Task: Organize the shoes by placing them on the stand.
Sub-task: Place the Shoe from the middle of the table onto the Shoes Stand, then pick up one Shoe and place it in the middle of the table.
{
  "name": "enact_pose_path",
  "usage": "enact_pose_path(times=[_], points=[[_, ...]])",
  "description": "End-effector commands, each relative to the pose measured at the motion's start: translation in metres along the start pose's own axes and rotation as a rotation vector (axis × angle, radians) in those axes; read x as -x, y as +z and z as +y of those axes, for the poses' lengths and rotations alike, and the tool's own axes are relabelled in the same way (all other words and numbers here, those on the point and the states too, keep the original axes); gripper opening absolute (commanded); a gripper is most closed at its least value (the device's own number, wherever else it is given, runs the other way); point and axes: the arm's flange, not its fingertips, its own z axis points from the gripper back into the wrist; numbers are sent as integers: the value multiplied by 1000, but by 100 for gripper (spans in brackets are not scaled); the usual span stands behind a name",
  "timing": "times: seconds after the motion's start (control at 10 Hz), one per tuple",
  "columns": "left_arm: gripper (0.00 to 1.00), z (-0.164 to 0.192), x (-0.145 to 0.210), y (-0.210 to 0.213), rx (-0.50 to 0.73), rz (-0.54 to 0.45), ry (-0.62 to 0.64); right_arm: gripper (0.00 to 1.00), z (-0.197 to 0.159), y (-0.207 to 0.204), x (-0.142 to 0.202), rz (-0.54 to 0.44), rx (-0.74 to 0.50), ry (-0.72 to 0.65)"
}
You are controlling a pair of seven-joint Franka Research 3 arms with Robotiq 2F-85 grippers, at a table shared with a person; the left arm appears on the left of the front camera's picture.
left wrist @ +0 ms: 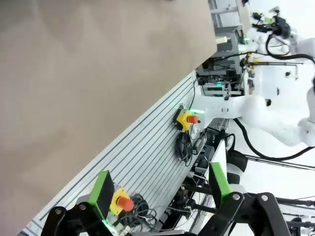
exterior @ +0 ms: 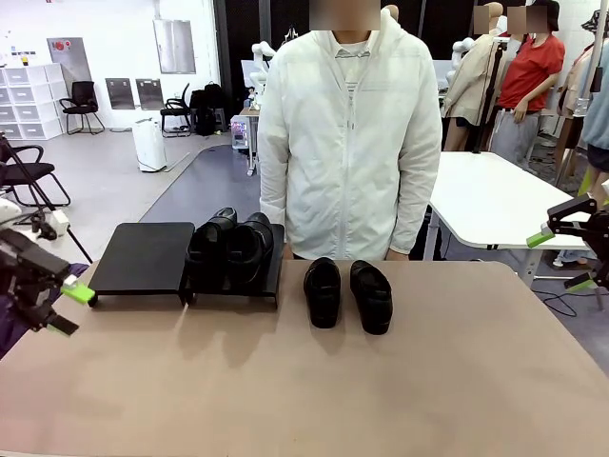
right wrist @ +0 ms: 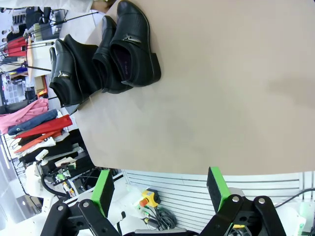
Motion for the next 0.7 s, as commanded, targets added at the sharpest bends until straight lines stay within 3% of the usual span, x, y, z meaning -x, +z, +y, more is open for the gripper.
enact_pose_path(times=[0.0,0.6], points=[[100,-8,-7,9,6,18,3,100,2,2,-1,10,0,9],[100,-8,-7,9,6,18,3,100,2,2,-1,10,0,9]])
